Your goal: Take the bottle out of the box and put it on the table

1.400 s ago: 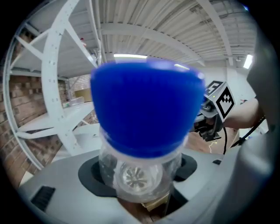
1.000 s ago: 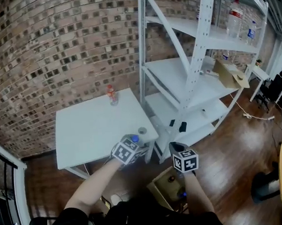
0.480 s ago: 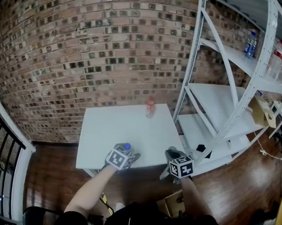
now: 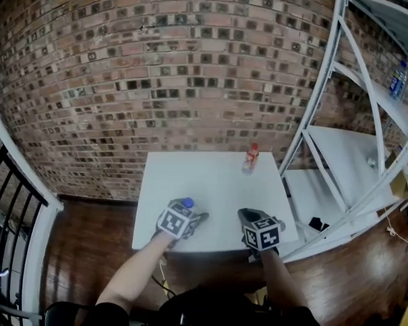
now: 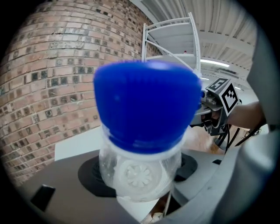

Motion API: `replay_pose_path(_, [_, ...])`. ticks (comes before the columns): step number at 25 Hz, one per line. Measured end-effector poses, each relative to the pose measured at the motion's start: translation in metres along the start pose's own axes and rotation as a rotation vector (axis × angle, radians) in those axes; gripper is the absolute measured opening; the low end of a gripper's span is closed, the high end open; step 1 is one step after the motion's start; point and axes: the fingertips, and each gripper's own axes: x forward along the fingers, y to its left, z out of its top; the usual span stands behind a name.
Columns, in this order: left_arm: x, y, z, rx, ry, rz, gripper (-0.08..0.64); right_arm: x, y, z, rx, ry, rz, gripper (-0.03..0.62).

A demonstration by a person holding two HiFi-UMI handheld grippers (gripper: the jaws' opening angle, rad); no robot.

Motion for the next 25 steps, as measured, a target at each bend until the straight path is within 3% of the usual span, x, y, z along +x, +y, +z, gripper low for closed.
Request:
replay_pose_path(8, [0.055,0.058,0.005,-0.026,0.034,0.049,0.31,0.086,-0.043,0.021,-0.017,0.025,0.079,0.003])
replay_pose_path(16, [0.126,0.11,0.052,-0.049,0.06,0.148,0.311,0.154,-0.11,0.061,-0.053,0.038,0.204,0.003])
replay_pose_path(25, [0.196,0.152,0.065,-0.107,0.086,0.153,0.311,0.197,-0.155,0.057,-0.002,0.085,0.22,0.003])
